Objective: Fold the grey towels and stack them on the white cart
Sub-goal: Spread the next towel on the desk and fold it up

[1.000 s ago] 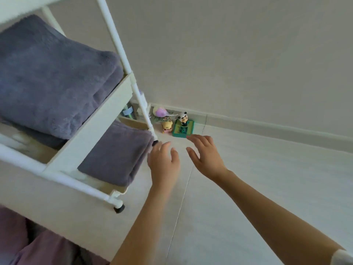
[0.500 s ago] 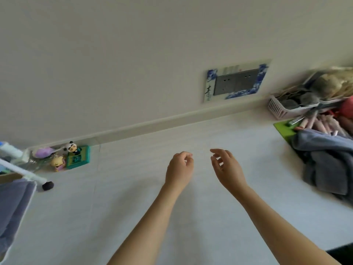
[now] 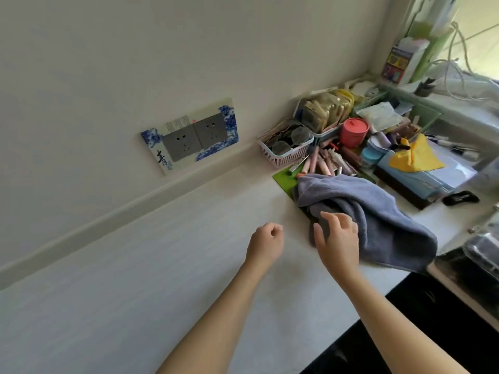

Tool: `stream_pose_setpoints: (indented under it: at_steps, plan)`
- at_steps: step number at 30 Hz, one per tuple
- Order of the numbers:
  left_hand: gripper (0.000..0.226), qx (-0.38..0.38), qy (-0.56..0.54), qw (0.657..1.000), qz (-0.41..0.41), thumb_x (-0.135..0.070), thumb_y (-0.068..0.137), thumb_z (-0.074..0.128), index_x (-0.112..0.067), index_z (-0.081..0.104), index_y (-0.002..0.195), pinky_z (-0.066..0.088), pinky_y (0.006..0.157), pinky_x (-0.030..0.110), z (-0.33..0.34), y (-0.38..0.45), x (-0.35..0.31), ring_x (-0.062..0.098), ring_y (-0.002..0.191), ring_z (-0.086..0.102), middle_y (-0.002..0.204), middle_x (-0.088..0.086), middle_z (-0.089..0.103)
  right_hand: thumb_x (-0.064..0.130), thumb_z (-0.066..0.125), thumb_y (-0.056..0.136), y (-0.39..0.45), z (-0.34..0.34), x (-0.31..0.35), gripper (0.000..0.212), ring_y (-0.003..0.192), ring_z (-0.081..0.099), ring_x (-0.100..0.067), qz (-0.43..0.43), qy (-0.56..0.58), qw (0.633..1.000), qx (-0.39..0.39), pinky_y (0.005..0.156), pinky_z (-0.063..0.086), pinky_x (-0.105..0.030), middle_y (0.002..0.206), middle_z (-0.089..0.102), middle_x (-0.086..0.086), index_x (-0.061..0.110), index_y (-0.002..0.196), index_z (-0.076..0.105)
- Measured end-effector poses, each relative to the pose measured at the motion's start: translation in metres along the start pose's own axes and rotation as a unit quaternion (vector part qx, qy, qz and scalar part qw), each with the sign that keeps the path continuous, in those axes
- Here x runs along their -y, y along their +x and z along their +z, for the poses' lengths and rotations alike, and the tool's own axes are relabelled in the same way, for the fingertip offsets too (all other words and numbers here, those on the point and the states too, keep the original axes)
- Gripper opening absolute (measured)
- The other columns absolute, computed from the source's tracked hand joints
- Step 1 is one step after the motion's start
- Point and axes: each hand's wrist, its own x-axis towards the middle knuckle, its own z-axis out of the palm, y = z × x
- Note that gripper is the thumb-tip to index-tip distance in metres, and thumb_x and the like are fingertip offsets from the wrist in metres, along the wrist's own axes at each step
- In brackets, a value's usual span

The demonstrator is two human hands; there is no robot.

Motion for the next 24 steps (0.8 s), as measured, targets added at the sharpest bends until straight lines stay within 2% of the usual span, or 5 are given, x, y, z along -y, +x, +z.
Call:
stream_pose_setpoints:
  at_steps: [3,8,13,17,24]
  plan:
    - [0.029,0.029,0.008,1.0,-0.002,-0.024,0.095,0.041,-0.015,0.065,0.109,0.046,0.085,0.03,0.023,0.01,-0.015,0.027,0.102,0.059,0.107,0.009,0.067,0.023,0.067,0.083,0.013,-0.014,-0.022,0.049,0.119,0.044,-0.038,0.038,0.008,0.999,-0.037,0.098,0.038,-0.045,0.135,0.044,-0.018,0.011,0.129,0.053]
    - [0.028,0.055,0.003,0.998,-0.006,-0.026,0.094,0.041,-0.016,0.066,0.103,0.048,0.088,0.034,0.045,0.021,-0.03,0.028,0.101,0.061,0.108,0.007,0.067,0.038,0.05,0.094,0.051,-0.027,-0.046,0.059,0.13,0.04,-0.033,0.12,0.042,0.992,0.029,0.089,0.044,-0.043,0.157,0.009,-0.005,0.024,0.146,0.027]
    - [0.028,0.063,-0.016,0.998,-0.007,-0.025,0.093,0.041,-0.017,0.065,0.104,0.048,0.093,0.036,0.051,0.029,-0.035,0.026,0.103,0.062,0.111,0.005,0.066,0.036,0.044,0.097,0.083,-0.032,-0.058,0.058,0.135,0.031,-0.03,0.152,0.101,0.98,0.073,0.109,0.025,-0.035,0.146,0.033,-0.02,0.004,0.144,0.031]
    - [0.031,0.065,-0.045,0.997,-0.001,-0.038,0.084,0.037,-0.023,0.062,0.095,0.047,0.088,0.033,0.046,0.029,-0.039,0.026,0.095,0.064,0.088,-0.002,0.063,0.034,0.043,0.098,0.09,-0.028,-0.069,0.048,0.123,0.041,-0.035,0.149,0.053,0.984,0.087,0.103,0.031,-0.037,0.129,0.048,-0.027,-0.001,0.129,0.049]
    - [0.03,0.051,-0.072,0.996,0.003,-0.022,0.098,0.036,-0.012,0.063,0.109,0.041,0.072,0.023,0.024,0.022,-0.035,0.015,0.079,0.061,0.092,-0.004,0.058,0.029,0.046,0.097,0.08,-0.038,-0.048,0.033,0.104,0.054,-0.03,0.082,0.034,0.995,0.048,0.087,0.04,-0.035,0.103,0.066,-0.016,0.007,0.105,0.069]
